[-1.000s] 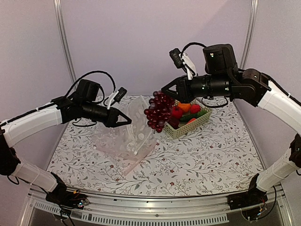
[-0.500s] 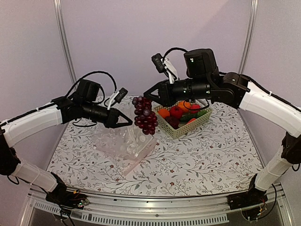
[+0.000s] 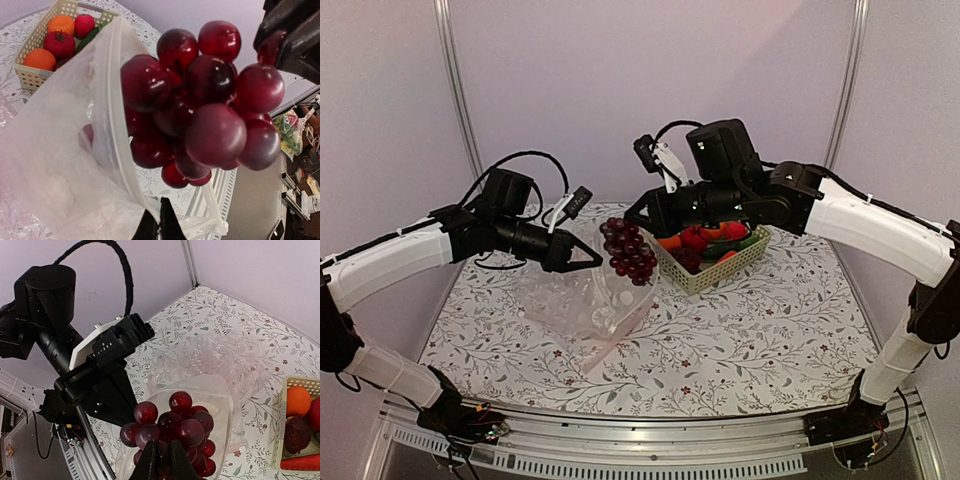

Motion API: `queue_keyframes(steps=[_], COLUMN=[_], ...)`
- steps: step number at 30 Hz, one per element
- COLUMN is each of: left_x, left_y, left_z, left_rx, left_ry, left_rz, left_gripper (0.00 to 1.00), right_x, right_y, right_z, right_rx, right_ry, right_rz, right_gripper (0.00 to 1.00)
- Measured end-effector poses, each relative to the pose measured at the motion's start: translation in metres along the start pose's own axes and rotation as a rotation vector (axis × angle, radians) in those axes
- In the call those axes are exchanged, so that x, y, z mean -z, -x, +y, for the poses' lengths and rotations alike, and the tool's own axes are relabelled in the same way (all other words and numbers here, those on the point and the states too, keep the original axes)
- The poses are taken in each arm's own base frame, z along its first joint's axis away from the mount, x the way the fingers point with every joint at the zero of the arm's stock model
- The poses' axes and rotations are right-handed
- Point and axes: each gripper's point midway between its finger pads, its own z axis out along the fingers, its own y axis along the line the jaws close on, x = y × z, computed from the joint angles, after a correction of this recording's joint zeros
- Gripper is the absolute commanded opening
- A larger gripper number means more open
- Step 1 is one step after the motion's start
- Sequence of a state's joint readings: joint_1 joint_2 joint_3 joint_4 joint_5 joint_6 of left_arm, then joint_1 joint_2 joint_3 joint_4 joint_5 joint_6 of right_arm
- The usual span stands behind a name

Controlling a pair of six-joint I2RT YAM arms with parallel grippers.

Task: Place the food in the zip-top bag and seal the zipper
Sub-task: Place the fake fruit in the zipper food storage bag.

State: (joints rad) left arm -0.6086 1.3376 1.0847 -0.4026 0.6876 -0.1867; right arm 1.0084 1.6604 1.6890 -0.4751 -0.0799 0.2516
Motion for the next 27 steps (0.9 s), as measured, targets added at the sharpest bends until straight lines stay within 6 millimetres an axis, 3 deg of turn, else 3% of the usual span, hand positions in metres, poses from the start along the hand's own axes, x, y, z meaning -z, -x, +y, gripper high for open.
queue_keyframes(steps=[7, 14, 20, 27], left_x=[0.001, 0.000, 0.000, 0.000], left_y=[0.001, 0.003, 0.003, 0.003], left_z=[0.000, 0.000, -0.003, -0.004], left_rx=[-0.005, -0.006, 0.002, 0.009], left_ry=[0.005, 0.000, -0.018, -0.022], left_rz=[-0.008, -0.018, -0.015, -0.014], left_gripper=[0.00, 0.00, 0.00, 0.00], right_x=[-0.007, -0.033, -0.056, -0.090], right_y=[-0.024, -0.055, -0.069, -0.095], right_z=[-0.012, -0.015, -0.011, -0.038], right_rx=[-0.028, -0.081, -0.116, -0.149], right_ry=[-0.050, -0.052, -0.044, -0.165], right_rz=[0.069, 0.156, 0.190, 0.232], right_gripper=[0.07, 0.07, 0.07, 0.07])
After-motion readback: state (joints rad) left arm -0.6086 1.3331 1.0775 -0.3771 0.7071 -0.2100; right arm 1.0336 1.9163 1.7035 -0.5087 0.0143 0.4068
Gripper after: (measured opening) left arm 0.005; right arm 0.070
